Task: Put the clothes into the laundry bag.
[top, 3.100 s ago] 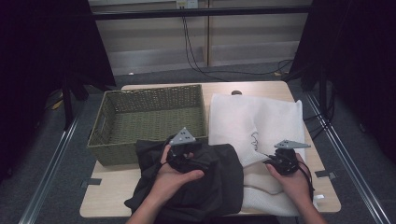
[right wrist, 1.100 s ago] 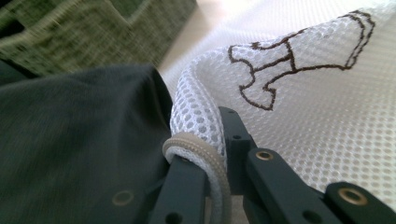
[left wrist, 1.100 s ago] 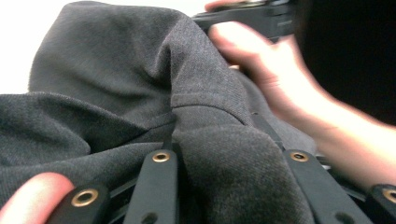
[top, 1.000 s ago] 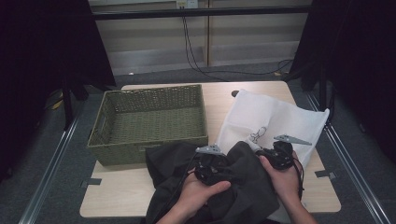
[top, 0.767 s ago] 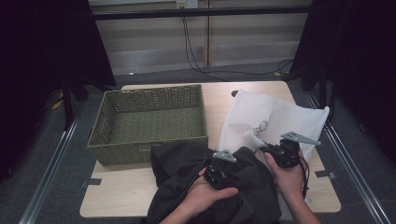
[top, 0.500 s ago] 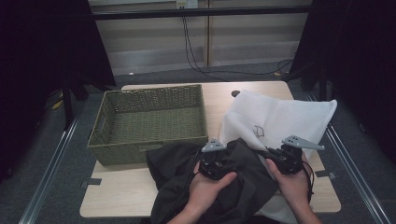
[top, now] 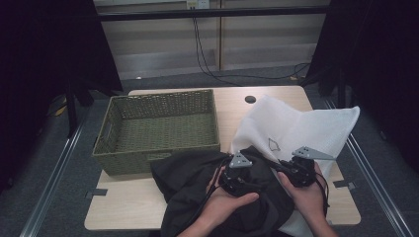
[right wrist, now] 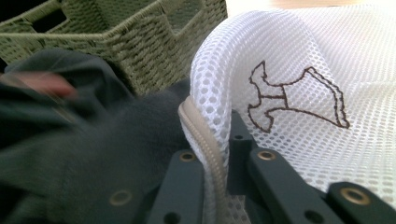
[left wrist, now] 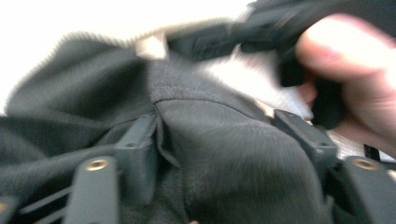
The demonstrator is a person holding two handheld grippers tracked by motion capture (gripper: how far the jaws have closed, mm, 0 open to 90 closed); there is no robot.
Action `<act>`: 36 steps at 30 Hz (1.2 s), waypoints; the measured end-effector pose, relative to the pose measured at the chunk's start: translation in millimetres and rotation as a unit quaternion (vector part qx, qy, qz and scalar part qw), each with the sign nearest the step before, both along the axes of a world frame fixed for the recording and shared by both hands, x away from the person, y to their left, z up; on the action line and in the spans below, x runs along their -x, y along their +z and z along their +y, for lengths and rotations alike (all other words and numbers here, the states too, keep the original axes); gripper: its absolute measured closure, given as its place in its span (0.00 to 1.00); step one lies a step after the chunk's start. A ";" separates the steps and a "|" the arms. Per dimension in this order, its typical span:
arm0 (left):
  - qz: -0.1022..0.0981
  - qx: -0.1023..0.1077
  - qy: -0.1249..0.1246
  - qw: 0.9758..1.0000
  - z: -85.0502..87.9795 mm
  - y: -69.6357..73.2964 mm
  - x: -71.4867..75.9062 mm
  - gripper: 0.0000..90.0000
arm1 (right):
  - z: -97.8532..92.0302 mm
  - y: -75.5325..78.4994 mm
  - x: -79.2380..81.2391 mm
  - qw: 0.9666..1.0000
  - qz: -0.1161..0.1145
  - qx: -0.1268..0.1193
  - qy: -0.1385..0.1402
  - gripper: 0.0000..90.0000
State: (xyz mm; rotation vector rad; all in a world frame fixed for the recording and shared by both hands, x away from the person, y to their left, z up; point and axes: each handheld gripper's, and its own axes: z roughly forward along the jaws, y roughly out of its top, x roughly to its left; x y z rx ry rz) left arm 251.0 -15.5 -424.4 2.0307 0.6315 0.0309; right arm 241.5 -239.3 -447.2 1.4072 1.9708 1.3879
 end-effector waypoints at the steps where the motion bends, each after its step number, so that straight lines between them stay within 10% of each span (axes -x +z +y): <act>1: -0.015 0.007 0.004 1.000 5.2 9.4 -1.4 0.32 | 0.8 -0.2 -0.1 1.000 -0.001 0.004 0.002 0.93; 7: -0.028 0.016 0.032 0.999 18.1 22.2 -33.5 0.24 | 6.0 5.9 0.9 0.998 -0.034 0.042 -0.021 0.83; 10: 0.051 -0.018 -0.004 0.999 8.2 -7.6 -53.9 0.19 | 5.4 4.5 -3.2 0.999 -0.028 0.033 -0.013 0.85; 15: 0.154 -0.052 -0.059 0.985 -5.7 -42.0 -60.3 0.19 | 9.6 -2.8 -9.3 0.999 -0.009 0.034 0.001 0.97; 17: 0.178 -0.059 -0.096 0.978 -8.8 -40.3 -59.8 0.50 | 10.6 -4.5 -12.2 1.000 -0.003 0.025 0.008 0.99; 19: 0.177 -0.055 -0.154 0.970 -11.6 -37.9 -55.4 0.95 | 11.6 -5.4 -14.8 1.000 0.001 0.017 0.017 1.00; 22: 0.157 -0.054 -0.183 0.969 -14.6 -35.4 -47.0 0.96 | 14.3 -4.5 -16.7 1.000 -0.001 0.013 0.025 1.00; 24: 0.180 -0.021 -0.209 0.961 -13.8 -37.2 -46.6 0.96 | 14.5 -2.6 -16.8 1.000 -0.007 0.004 0.028 1.00; 26: 0.184 -0.013 -0.219 0.958 -13.4 -36.6 -46.2 0.96 | 14.6 0.0 -16.6 0.999 -0.014 -0.007 0.032 1.00; 33: 0.121 0.006 -0.079 0.990 -13.6 -30.6 -50.1 0.95 | 22.0 17.8 -2.4 0.995 -0.046 -0.037 0.085 1.00; 36: 0.093 0.037 0.007 0.995 -4.3 -27.3 -53.1 0.95 | 21.7 23.9 7.3 0.992 -0.055 -0.040 0.107 1.00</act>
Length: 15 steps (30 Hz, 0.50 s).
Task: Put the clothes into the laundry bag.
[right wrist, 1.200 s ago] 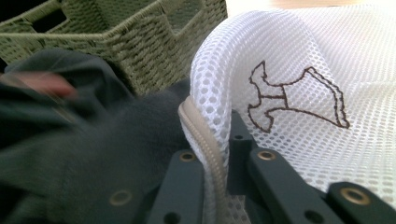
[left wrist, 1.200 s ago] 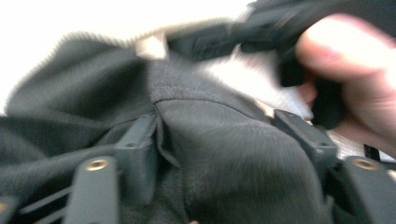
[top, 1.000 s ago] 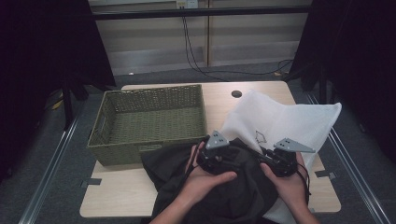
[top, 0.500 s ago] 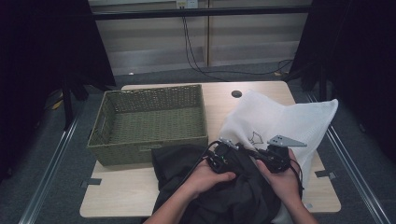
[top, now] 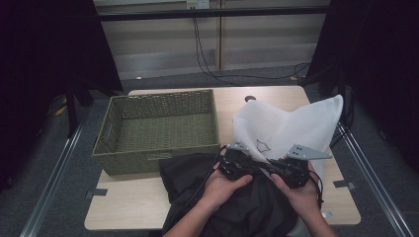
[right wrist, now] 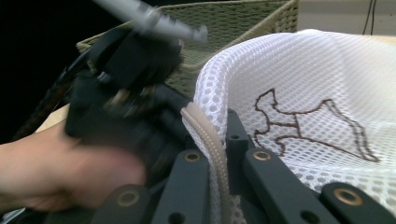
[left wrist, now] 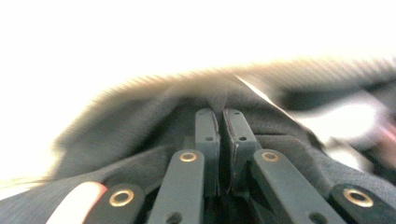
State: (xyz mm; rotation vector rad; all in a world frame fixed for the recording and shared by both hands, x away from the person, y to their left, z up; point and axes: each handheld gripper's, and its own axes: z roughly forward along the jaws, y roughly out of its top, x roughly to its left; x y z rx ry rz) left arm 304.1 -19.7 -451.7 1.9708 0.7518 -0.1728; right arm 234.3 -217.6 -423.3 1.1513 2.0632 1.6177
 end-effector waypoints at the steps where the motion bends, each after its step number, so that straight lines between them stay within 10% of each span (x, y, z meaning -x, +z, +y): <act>1: -0.009 -0.002 0.021 1.000 5.2 -0.4 -0.9 0.95 | -1.9 0.5 2.5 1.000 0.000 0.001 0.002 1.00; 5: 0.011 -0.017 0.021 1.000 10.3 -3.4 0.0 0.74 | -16.1 -9.5 2.0 0.999 0.019 0.011 -0.026 1.00; 10: -0.033 -0.037 -0.046 0.998 9.2 15.8 18.5 0.24 | -25.5 -17.4 -3.3 0.998 0.032 0.017 -0.053 1.00; 15: -0.007 -0.124 -0.156 0.980 -11.3 -8.7 25.3 0.02 | -20.4 -20.8 -5.9 0.997 0.038 0.024 -0.058 1.00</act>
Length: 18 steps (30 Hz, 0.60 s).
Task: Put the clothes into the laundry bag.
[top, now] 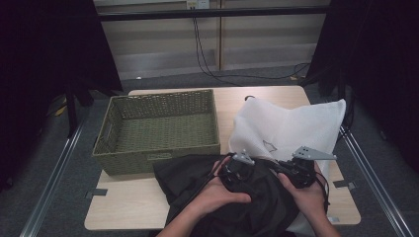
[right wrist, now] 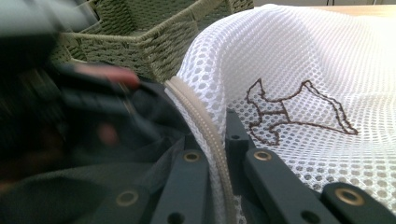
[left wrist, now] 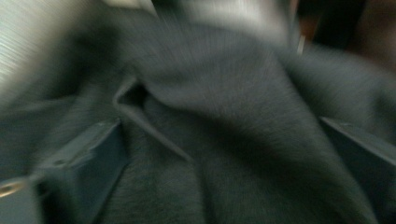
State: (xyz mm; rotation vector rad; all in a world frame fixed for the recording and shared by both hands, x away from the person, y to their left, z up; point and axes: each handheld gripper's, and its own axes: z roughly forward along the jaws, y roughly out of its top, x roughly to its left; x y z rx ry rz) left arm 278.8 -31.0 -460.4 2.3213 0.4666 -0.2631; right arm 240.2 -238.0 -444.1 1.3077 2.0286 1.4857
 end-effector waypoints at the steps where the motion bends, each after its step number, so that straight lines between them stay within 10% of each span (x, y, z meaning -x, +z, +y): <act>1: -0.003 -0.021 -0.008 1.000 -2.7 -3.8 0.5 0.02 | 1.2 -0.6 -0.2 1.000 0.000 0.008 -0.001 1.00; 4: -0.022 -0.047 -0.009 0.999 -10.8 -8.1 5.1 0.06 | 5.0 -1.1 0.9 1.000 0.001 0.011 0.000 1.00; 10: -0.026 -0.061 -0.024 0.997 -7.7 -4.9 -1.3 0.71 | 12.2 1.2 4.2 1.000 -0.009 0.021 0.008 1.00; 14: -0.012 0.026 0.046 0.999 3.4 8.1 0.3 0.80 | 15.9 8.2 9.4 0.999 -0.027 0.024 0.010 1.00; 18: -0.010 0.131 0.121 0.984 14.7 27.2 -1.3 0.80 | 14.8 22.1 16.1 0.998 -0.061 0.000 0.004 0.99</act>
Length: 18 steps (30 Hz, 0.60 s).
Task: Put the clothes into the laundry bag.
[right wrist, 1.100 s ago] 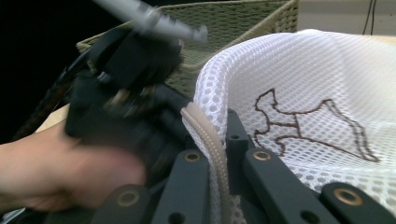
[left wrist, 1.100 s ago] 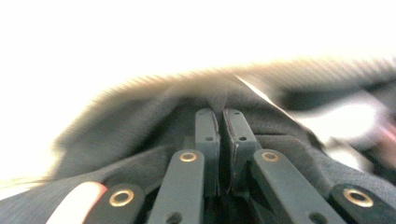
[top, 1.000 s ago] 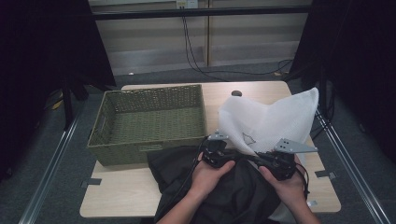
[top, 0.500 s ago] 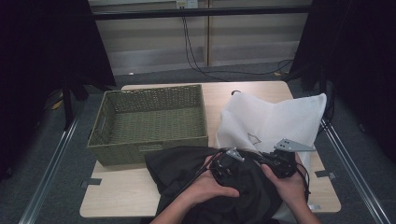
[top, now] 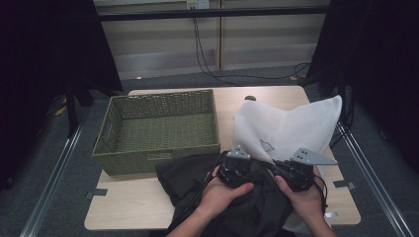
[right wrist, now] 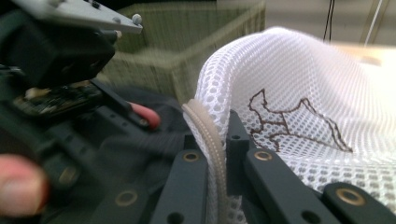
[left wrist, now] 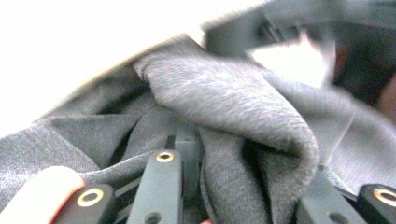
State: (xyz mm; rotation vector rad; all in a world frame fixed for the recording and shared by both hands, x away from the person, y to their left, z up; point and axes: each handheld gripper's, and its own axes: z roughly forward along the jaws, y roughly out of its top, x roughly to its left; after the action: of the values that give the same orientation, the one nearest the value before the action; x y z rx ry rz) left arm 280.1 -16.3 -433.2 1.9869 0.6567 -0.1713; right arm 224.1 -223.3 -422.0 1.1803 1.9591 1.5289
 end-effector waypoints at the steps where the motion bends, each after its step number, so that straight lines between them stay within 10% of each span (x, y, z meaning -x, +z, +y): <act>1: -0.007 0.008 0.019 1.000 -0.3 1.0 -0.2 0.80 | -0.6 5.3 2.6 1.000 -0.009 -0.010 -0.003 0.99; 6: -0.003 -0.005 0.104 0.995 -11.4 -23.9 -8.7 0.74 | -3.2 7.9 6.1 1.000 -0.008 -0.012 -0.005 0.99; 9: 0.032 -0.030 0.062 0.997 -19.7 -45.7 -18.0 0.57 | -7.5 -6.3 -0.5 1.000 0.020 -0.006 -0.014 0.99; 12: 0.021 -0.013 0.039 0.999 -11.6 -28.5 -13.1 0.36 | -14.4 -16.9 -6.6 0.999 0.033 0.001 -0.029 0.99; 15: -0.032 -0.046 0.029 0.998 -1.3 -8.4 -1.7 0.21 | -22.7 -22.1 -10.8 0.998 0.040 -0.003 -0.042 0.99; 18: -0.090 -0.096 0.005 0.991 10.0 0.2 6.3 0.10 | -24.8 -23.7 -12.2 0.998 0.042 -0.004 -0.045 0.99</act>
State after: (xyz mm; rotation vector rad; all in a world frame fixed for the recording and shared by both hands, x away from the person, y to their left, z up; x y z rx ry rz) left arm 273.8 -6.3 -433.0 2.1520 0.5839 0.0799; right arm 236.3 -248.1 -445.8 1.3367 1.9266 1.4648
